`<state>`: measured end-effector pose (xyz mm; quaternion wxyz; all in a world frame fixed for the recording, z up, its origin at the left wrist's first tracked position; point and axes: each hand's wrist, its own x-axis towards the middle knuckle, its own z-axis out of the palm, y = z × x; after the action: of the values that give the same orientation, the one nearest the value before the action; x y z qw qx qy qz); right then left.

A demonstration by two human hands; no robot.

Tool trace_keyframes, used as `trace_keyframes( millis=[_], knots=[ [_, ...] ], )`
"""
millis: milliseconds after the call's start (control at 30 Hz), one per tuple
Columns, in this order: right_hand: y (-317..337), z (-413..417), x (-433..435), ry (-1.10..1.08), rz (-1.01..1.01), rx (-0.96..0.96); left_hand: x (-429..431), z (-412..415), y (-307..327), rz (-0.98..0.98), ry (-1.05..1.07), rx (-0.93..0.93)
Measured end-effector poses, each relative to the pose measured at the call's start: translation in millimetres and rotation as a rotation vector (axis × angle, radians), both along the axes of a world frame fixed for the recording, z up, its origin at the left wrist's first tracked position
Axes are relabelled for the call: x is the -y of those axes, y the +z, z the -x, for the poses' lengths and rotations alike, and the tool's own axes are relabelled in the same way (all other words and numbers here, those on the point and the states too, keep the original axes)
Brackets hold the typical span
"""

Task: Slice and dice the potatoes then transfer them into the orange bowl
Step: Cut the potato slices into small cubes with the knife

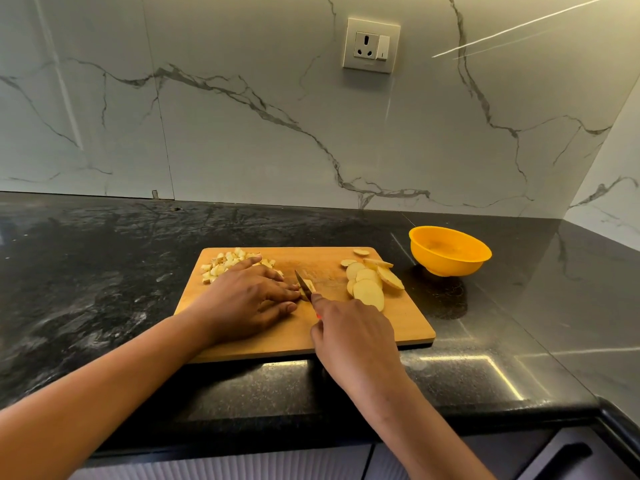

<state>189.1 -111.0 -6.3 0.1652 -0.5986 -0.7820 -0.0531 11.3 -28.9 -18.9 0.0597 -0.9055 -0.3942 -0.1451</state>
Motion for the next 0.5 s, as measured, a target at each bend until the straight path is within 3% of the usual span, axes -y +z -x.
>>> trace_keyframes(
  millis=[233, 500],
  knots=[
    [4.8, 12.4, -9.3, 0.014, 0.036, 0.148, 0.4, -0.3, 0.2, -0.006, 0.014, -0.030],
    [-4.9, -3.5, 14.8, 0.019, 0.013, 0.116, -2.7, 0.8, -0.3, 0.034, 0.022, -0.032]
  ],
)
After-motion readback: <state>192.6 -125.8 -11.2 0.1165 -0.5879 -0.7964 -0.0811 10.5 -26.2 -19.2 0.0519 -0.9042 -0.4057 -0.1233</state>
